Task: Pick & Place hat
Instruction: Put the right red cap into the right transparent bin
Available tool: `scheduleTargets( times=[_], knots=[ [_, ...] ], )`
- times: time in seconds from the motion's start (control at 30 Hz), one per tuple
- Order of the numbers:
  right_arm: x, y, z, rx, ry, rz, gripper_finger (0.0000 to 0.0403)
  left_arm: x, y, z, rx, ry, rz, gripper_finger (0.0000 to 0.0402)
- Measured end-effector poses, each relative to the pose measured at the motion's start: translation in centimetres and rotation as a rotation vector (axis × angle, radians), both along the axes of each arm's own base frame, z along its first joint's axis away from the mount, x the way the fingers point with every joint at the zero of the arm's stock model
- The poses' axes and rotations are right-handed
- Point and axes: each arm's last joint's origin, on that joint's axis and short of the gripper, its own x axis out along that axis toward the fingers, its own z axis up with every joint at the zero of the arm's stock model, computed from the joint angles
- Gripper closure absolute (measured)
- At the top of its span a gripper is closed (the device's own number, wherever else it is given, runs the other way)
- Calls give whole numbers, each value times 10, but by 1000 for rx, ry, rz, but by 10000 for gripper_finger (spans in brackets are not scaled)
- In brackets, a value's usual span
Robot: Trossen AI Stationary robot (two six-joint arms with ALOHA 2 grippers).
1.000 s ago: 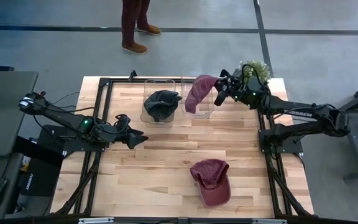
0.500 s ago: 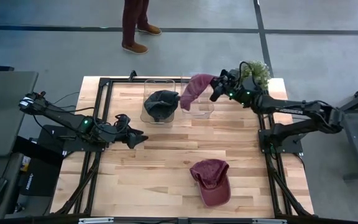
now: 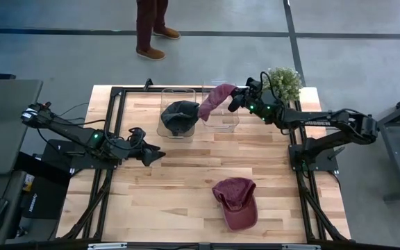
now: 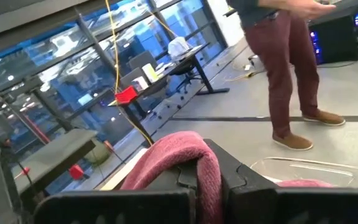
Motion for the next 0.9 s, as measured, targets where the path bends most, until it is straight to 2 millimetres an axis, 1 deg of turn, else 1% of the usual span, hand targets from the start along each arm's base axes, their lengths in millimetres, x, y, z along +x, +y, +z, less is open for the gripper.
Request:
scheduleTargets(
  times=[0.13,0.2,0.33,0.4,0.47,0.67,0.9],
  knots=[
    [0,1,-2,31,-10,-9,402,0,0,0,-12,-2,6,99],
    [-4,2,-11,47,-43,-27,402,0,0,0,-16,-3,8,99],
    [-20,7,-29,39,-198,-37,402,0,0,0,-19,-4,9,99],
    [-27,8,-37,34,-224,-40,402,0,0,0,-19,-3,9,99],
    [-31,10,-44,45,-215,-34,402,0,0,0,-20,-4,10,99],
    [-29,11,-45,37,-191,-12,402,0,0,0,-19,-3,10,99],
    [-30,14,-45,74,-235,-43,402,0,0,0,-16,-5,16,99]
  ],
)
